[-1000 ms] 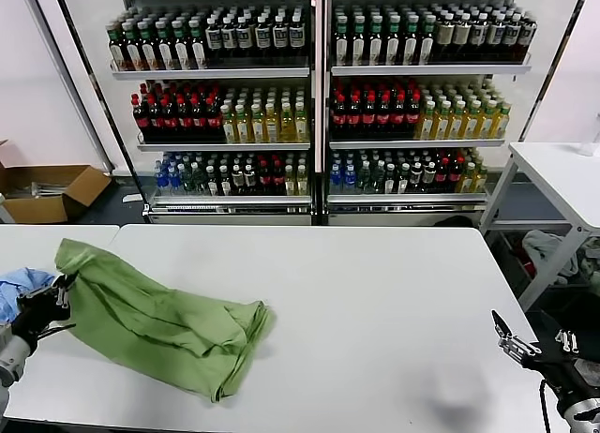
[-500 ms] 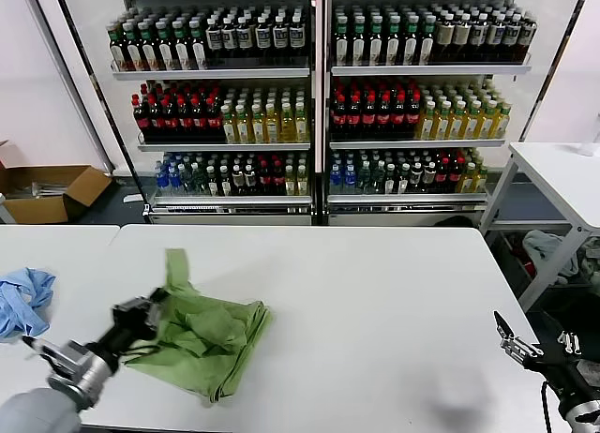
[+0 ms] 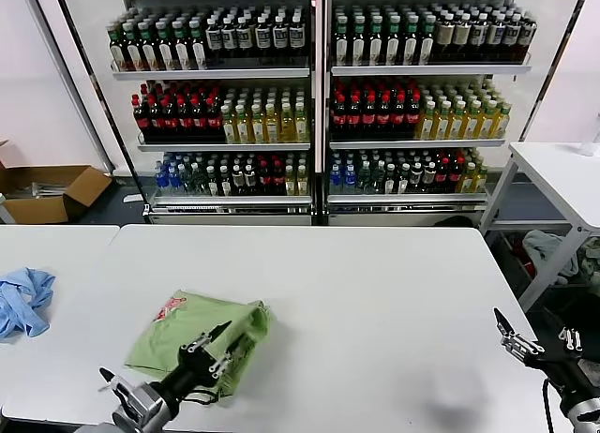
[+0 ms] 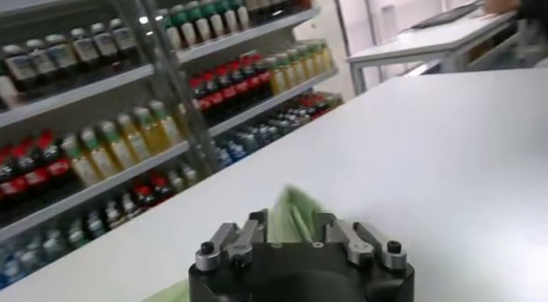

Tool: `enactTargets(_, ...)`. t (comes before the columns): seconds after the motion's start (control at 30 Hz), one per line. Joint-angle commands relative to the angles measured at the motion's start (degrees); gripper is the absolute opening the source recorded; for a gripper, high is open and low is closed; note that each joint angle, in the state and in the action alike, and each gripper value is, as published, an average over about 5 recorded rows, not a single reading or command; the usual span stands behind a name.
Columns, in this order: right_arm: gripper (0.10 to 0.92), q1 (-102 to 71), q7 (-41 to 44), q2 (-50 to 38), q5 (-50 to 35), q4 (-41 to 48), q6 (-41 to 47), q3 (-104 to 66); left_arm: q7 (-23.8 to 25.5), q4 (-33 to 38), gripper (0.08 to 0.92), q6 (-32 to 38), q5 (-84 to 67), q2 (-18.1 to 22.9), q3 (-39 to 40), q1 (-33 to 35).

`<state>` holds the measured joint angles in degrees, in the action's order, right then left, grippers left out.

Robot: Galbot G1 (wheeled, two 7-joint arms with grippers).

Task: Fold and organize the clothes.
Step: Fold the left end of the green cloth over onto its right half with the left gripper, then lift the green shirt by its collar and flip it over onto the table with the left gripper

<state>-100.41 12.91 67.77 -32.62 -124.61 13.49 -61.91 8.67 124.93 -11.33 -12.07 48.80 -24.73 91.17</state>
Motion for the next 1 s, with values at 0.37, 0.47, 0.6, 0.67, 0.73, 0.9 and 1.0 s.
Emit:
enactTargets(0.37, 0.823, -0.5, 0.1, 0.1, 0.3, -0.5, -0.2, 1.0, 1.1, -11.5, 0.773, -11.8, -31.0, -13.9, -21.8, -2.7)
enactTargets(0.47, 0.823, -0.5, 0.1, 0.3, 0.4, -0.7, -0.2, 1.0, 2.1, -17.3, 0.814, -13.3, -33.3, -15.7, -20.4, -3.8)
enactTargets(0.6, 0.823, -0.9, 0.2, 0.5, 0.4, -0.8, -0.4, 0.9, 2.9, -21.5, 0.822, -14.5, -34.8, -15.6, -17.1, -5.8)
enactTargets(0.67, 0.823, -1.2, 0.2, 0.6, 0.5, -0.7, -0.5, 0.8, 3.0, -22.7, 0.823, -15.1, -35.6, -15.0, -15.4, -7.3)
enactTargets(0.73, 0.823, -1.4, 0.2, 0.6, 0.5, -0.8, -0.6, 0.8, 3.1, -23.3, 0.823, -15.5, -36.1, -14.6, -13.8, -8.6)
enactTargets(0.9, 0.823, -1.4, 0.2, 0.7, 0.6, -0.9, -0.6, 0.8, 3.2, -26.2, 0.823, -16.1, -36.2, -13.5, -9.4, -12.5)
enactTargets(1.0, 0.823, -1.2, 0.3, 0.9, 1.0, -1.0, -0.6, 0.9, 3.1, -27.8, 0.823, -16.2, -36.5, -12.5, -7.5, -14.5)
